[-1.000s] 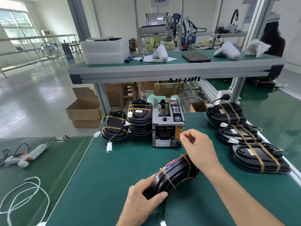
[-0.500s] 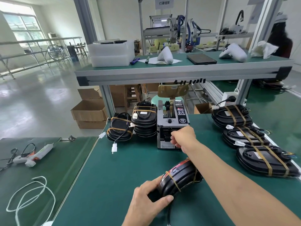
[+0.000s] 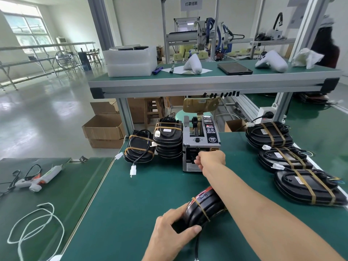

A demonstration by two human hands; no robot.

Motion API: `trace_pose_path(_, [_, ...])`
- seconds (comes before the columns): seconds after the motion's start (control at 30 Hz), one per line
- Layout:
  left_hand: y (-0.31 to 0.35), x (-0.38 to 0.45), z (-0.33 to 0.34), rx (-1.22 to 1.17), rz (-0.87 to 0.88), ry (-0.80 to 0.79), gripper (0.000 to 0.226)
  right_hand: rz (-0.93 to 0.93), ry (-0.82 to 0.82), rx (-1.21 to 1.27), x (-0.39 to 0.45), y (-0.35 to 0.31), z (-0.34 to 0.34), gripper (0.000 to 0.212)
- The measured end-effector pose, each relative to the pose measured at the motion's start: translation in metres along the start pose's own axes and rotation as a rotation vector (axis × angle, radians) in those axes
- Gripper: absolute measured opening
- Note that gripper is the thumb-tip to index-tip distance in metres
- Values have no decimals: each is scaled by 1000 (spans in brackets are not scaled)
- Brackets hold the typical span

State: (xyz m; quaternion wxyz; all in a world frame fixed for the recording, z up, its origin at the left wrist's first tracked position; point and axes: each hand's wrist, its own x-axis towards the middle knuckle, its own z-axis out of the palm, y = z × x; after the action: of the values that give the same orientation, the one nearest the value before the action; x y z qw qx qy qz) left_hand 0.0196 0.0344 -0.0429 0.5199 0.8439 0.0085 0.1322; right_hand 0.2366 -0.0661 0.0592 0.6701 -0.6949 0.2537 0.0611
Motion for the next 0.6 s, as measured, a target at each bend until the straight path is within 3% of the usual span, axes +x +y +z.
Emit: trace_pose_path(0.6, [-5,0,2,12,-8,1,56,14,72,48,2,3,6,24])
